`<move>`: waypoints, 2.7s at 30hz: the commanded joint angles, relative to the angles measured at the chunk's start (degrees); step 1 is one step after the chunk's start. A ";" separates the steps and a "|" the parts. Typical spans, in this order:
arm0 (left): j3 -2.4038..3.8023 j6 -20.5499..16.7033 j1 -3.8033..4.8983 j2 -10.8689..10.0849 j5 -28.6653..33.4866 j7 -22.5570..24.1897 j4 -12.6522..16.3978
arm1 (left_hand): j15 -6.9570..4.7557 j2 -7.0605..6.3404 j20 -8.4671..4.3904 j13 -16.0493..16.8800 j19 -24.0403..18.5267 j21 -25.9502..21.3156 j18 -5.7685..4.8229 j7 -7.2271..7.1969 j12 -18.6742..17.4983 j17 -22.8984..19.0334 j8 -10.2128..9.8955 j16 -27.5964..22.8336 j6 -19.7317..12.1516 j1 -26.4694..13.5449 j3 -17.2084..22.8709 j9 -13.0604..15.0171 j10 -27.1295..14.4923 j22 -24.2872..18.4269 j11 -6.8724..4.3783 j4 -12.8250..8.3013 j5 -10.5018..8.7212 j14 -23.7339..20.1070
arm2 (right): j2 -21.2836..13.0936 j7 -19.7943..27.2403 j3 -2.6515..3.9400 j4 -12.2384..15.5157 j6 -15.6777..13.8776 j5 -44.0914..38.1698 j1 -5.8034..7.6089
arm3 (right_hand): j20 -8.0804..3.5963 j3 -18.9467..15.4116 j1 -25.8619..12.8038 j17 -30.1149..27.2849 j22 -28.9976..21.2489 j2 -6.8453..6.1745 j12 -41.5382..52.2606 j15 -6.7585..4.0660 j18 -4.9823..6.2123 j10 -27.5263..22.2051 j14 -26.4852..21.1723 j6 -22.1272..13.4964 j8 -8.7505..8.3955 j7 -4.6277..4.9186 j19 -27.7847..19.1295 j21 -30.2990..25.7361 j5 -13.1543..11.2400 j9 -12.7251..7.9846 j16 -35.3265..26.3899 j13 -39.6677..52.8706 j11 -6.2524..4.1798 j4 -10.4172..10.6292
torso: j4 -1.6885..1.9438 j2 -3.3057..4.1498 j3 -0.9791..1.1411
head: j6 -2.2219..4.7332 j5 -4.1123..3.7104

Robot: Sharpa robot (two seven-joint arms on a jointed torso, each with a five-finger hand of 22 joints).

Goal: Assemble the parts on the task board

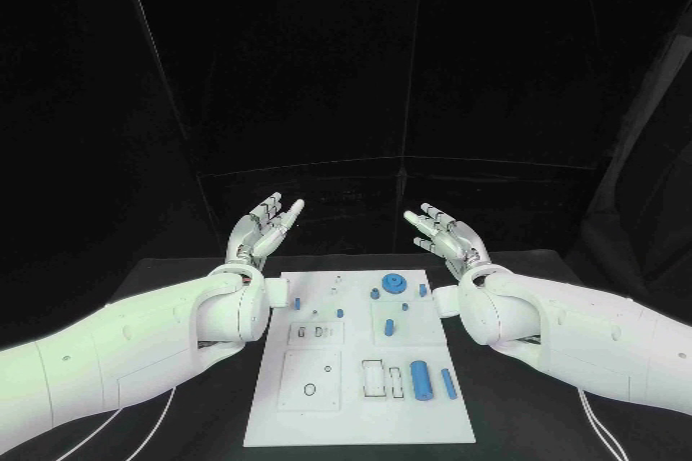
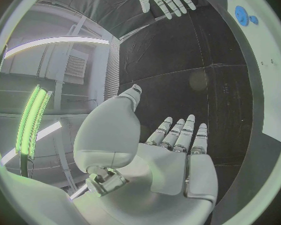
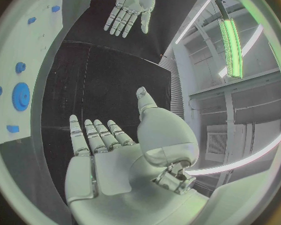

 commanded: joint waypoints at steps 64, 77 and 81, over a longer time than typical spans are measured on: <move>-0.01 15.64 3.17 -13.29 -0.48 -3.68 19.81 | -4.47 4.65 -3.00 2.30 48.09 17.78 2.87 4.99 6.50 11.13 5.08 12.14 38.05 7.22 0.32 1.95 47.75 7.33 -0.80 -11.18 0.51 48.45 | 4.68 -30.67 -0.14 -4.95 23.24 -89.65 9.54 | -10.79 13.98 15.62 38.90 25.34 -8.18 3.56 -11.77 7.77 50.91 71.37 47.09 2.50 0.01 45.28 48.38 0.49 2.42 49.94 2.11 -6.39 -10.33 | 2.47 10.41 -0.73 | 2.05 -2.17; -0.01 15.57 3.25 -13.20 -0.35 -3.91 19.66 | -4.25 4.73 -2.85 2.25 47.98 17.48 2.83 5.39 6.19 11.49 4.71 11.65 37.68 6.78 0.29 1.95 47.24 7.12 -0.48 -11.36 0.51 48.26 | 6.18 -29.71 -0.16 -6.54 25.02 -89.37 9.54 | -10.61 15.19 15.98 42.75 26.32 -7.28 3.78 -11.62 7.80 50.30 71.57 47.08 2.61 0.38 44.80 49.94 0.28 2.46 53.70 2.06 -6.18 -10.29 | 2.58 10.70 -0.72 | 1.63 -2.04; -0.01 15.51 3.43 -13.31 -0.32 -3.98 19.78 | -4.24 4.74 -2.84 2.24 47.98 17.47 2.83 5.41 6.18 11.51 4.70 11.63 37.65 6.76 0.29 1.95 47.21 7.11 -0.46 -11.36 0.51 48.26 | 6.59 -29.45 -0.17 -7.16 25.63 -89.27 9.53 | -10.54 16.18 16.14 44.73 26.95 -6.81 3.98 -11.56 7.81 50.44 71.72 47.27 2.64 0.49 44.61 50.89 -0.15 2.47 55.68 2.03 -6.15 -10.35 | 2.53 10.96 -0.76 | 1.44 -2.31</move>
